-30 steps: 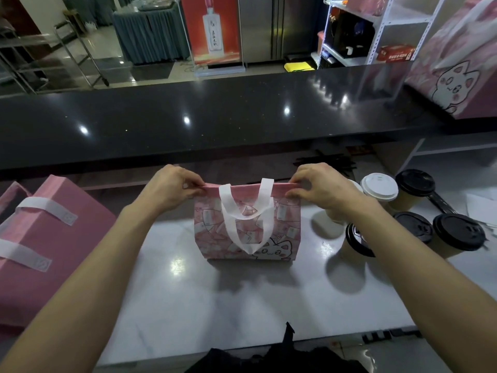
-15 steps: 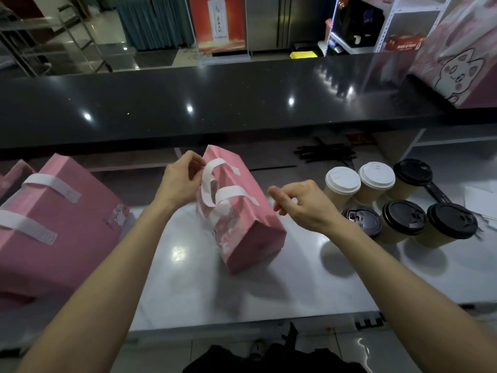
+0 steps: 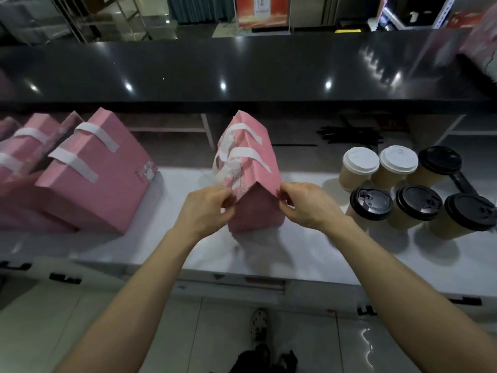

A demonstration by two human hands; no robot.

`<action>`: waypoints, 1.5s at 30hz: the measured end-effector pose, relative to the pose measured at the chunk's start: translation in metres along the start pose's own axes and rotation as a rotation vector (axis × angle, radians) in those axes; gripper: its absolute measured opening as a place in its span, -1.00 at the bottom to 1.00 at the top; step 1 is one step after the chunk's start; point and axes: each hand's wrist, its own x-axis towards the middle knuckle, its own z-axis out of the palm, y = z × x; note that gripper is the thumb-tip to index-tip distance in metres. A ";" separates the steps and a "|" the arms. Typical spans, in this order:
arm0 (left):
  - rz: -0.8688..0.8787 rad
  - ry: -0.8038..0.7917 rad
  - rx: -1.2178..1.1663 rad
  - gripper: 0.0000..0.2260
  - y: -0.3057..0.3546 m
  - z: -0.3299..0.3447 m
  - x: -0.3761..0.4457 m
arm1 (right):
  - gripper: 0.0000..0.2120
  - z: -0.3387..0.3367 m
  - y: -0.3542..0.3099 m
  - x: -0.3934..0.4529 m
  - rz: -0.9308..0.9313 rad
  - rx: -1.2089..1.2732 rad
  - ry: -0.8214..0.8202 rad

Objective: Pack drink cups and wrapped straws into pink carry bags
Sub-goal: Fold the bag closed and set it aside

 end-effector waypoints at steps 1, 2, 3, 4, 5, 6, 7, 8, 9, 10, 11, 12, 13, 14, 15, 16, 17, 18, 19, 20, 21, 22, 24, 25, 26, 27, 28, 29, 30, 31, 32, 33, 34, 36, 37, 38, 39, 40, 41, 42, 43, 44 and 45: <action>0.002 -0.004 0.021 -0.87 0.003 0.000 0.000 | -0.83 0.002 -0.001 0.001 -0.019 -0.031 0.002; 0.001 0.005 0.041 -0.91 0.003 0.000 -0.002 | -0.83 0.002 -0.001 0.000 -0.035 -0.061 0.009; -0.003 0.020 0.058 -0.95 0.001 -0.001 -0.004 | -0.83 0.002 -0.001 -0.002 -0.041 -0.081 0.018; -0.009 0.031 0.065 -0.97 -0.001 -0.003 -0.007 | -0.83 0.002 -0.001 -0.004 -0.041 -0.087 0.025; -0.015 0.033 0.062 -0.97 -0.004 -0.004 -0.010 | -0.82 0.002 -0.001 -0.008 -0.039 -0.085 0.028; -0.017 0.025 0.057 -0.96 -0.007 -0.005 -0.013 | -0.81 0.004 -0.003 -0.012 -0.036 -0.081 0.031; -0.009 0.013 0.057 -0.94 -0.010 -0.005 -0.017 | -0.81 0.007 -0.005 -0.017 -0.032 -0.072 0.044; 0.008 0.007 0.057 -0.93 -0.013 -0.004 -0.020 | -0.80 0.011 -0.006 -0.021 -0.025 -0.053 0.068; 0.027 0.006 0.055 -0.92 -0.017 -0.003 -0.022 | -0.77 0.016 -0.007 -0.026 -0.014 -0.029 0.098; 0.043 0.009 0.047 -0.90 -0.024 0.001 -0.026 | -0.73 0.022 -0.006 -0.032 0.002 -0.006 0.125; 0.047 0.012 0.031 -0.86 -0.032 0.004 -0.029 | -0.69 0.028 -0.004 -0.038 0.033 0.018 0.142; 0.029 0.009 0.008 -0.81 -0.040 0.008 -0.032 | -0.64 0.034 -0.001 -0.043 0.090 0.051 0.145; -0.024 -0.009 -0.036 -0.73 -0.048 0.010 -0.034 | -0.53 0.040 0.003 -0.046 0.173 0.096 0.127; -0.103 -0.043 -0.111 -0.65 -0.055 0.013 -0.034 | -0.32 0.045 0.006 -0.047 0.267 0.149 0.080; -0.188 -0.093 -0.201 -0.51 -0.060 0.015 -0.034 | -0.05 0.049 0.008 -0.046 0.343 0.206 0.020; -0.248 -0.154 -0.287 -0.31 -0.063 0.019 -0.031 | 0.22 0.054 0.007 -0.043 0.394 0.258 -0.034; -0.282 -0.213 -0.364 -0.07 -0.064 0.024 -0.028 | 0.40 0.059 0.006 -0.039 0.416 0.306 -0.065; -0.303 -0.261 -0.433 0.15 -0.064 0.030 -0.025 | 0.50 0.064 0.004 -0.033 0.416 0.360 -0.067; -0.318 -0.299 -0.501 0.32 -0.062 0.034 -0.021 | 0.54 0.068 0.002 -0.028 0.408 0.416 -0.052; -0.324 -0.327 -0.570 0.43 -0.059 0.039 -0.018 | 0.55 0.073 0.001 -0.024 0.396 0.466 -0.031; -0.313 -0.345 -0.631 0.49 -0.056 0.044 -0.015 | 0.53 0.078 -0.002 -0.020 0.380 0.502 -0.010; -0.280 -0.345 -0.679 0.51 -0.052 0.049 -0.013 | 0.51 0.081 -0.004 -0.017 0.366 0.528 0.014; -0.210 -0.306 -0.722 0.46 -0.047 0.057 -0.011 | 0.44 0.085 -0.009 -0.016 0.367 0.577 0.070; -0.193 -0.283 -0.735 0.43 -0.045 0.060 -0.010 | 0.41 0.086 -0.012 -0.017 0.375 0.597 0.098; -0.181 -0.263 -0.752 0.39 -0.044 0.061 -0.009 | 0.38 0.086 -0.015 -0.018 0.379 0.609 0.120; -0.167 -0.251 -0.767 0.36 -0.044 0.060 -0.009 | 0.36 0.085 -0.018 -0.019 0.377 0.615 0.136; -0.149 -0.241 -0.778 0.33 -0.044 0.059 -0.010 | 0.34 0.084 -0.021 -0.020 0.369 0.614 0.151; -0.125 -0.226 -0.783 0.30 -0.045 0.056 -0.010 | 0.33 0.082 -0.024 -0.022 0.360 0.609 0.165; -0.100 -0.207 -0.788 0.28 -0.046 0.052 -0.010 | 0.33 0.078 -0.026 -0.023 0.354 0.603 0.180; -0.080 -0.191 -0.796 0.27 -0.045 0.047 -0.009 | 0.33 0.074 -0.029 -0.024 0.352 0.602 0.195; -0.067 -0.175 -0.805 0.26 -0.043 0.040 -0.007 | 0.34 0.068 -0.031 -0.024 0.349 0.604 0.211; -0.053 -0.161 -0.808 0.26 -0.041 0.033 -0.004 | 0.34 0.061 -0.033 -0.025 0.345 0.601 0.231; -0.034 -0.144 -0.805 0.25 -0.038 0.026 0.000 | 0.34 0.053 -0.036 -0.025 0.344 0.592 0.256; 0.019 -0.106 -0.772 0.23 -0.030 0.008 0.011 | 0.34 0.034 -0.039 -0.026 0.338 0.570 0.312; 0.047 -0.087 -0.748 0.23 -0.025 -0.001 0.018 | 0.34 0.023 -0.040 -0.026 0.333 0.565 0.341; 0.075 -0.071 -0.728 0.24 -0.019 -0.011 0.026 | 0.34 0.011 -0.040 -0.027 0.331 0.566 0.375; 0.105 -0.058 -0.714 0.24 -0.013 -0.020 0.036 | 0.35 -0.003 -0.040 -0.028 0.331 0.569 0.412; 0.135 -0.042 -0.709 0.24 -0.005 -0.030 0.047 | 0.35 -0.016 -0.038 -0.028 0.326 0.571 0.448; 0.164 -0.023 -0.707 0.24 0.004 -0.038 0.059 | 0.34 -0.030 -0.035 -0.028 0.316 0.564 0.476; 0.190 -0.006 -0.709 0.24 0.014 -0.046 0.073 | 0.34 -0.045 -0.030 -0.027 0.306 0.550 0.492; 0.214 0.006 -0.711 0.25 0.023 -0.052 0.087 | 0.33 -0.060 -0.025 -0.026 0.301 0.536 0.498; 0.237 0.013 -0.713 0.26 0.033 -0.056 0.101 | 0.32 -0.074 -0.019 -0.025 0.299 0.530 0.505; 0.256 0.019 -0.712 0.27 0.042 -0.060 0.114 | 0.32 -0.087 -0.010 -0.024 0.296 0.528 0.516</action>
